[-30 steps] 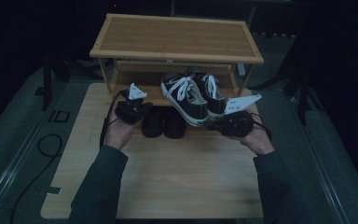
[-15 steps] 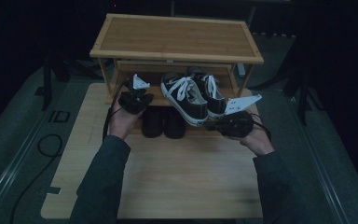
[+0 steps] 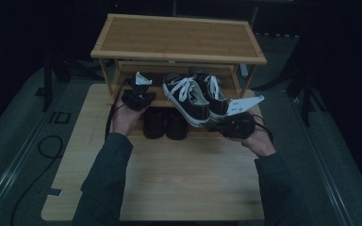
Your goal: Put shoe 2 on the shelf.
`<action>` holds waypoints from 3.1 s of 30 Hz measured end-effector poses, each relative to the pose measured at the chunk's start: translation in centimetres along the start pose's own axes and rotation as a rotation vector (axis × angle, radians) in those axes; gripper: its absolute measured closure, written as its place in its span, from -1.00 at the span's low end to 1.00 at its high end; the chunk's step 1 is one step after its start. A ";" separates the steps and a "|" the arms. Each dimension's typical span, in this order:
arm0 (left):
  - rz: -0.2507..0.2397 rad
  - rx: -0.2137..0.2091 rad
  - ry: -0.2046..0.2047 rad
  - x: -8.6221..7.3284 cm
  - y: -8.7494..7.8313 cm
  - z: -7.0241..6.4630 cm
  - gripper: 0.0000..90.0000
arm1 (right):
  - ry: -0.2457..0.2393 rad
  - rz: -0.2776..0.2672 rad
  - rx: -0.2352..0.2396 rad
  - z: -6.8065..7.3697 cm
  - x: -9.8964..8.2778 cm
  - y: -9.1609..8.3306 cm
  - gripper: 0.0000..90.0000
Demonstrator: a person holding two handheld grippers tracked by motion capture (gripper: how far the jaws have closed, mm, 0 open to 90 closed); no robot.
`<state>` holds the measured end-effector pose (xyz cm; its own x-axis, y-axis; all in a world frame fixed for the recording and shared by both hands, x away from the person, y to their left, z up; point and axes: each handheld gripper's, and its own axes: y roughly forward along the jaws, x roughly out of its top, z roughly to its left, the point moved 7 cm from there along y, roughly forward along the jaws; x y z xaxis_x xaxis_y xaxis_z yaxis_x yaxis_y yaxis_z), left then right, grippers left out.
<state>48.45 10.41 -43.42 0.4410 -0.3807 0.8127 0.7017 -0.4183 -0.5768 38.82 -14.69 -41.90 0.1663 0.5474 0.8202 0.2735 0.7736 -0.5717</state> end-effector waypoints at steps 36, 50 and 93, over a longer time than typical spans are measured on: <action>-0.018 -0.014 0.015 0.7 1.0 -1.6 1.00 | -0.026 -0.026 0.069 1.5 1.7 2.8 1.00; -0.022 -0.019 0.005 0.7 1.0 -1.7 1.00 | -0.035 -0.033 0.094 1.7 2.2 3.8 1.00; -0.027 -0.016 -0.003 0.7 1.1 -1.7 1.00 | -0.001 -0.069 0.047 0.4 3.3 6.9 1.00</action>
<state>48.55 8.33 -43.62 0.4240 -0.3663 0.8283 0.7046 -0.4412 -0.5558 40.87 -7.41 -43.16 0.1471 0.4924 0.8578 0.2392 0.8238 -0.5139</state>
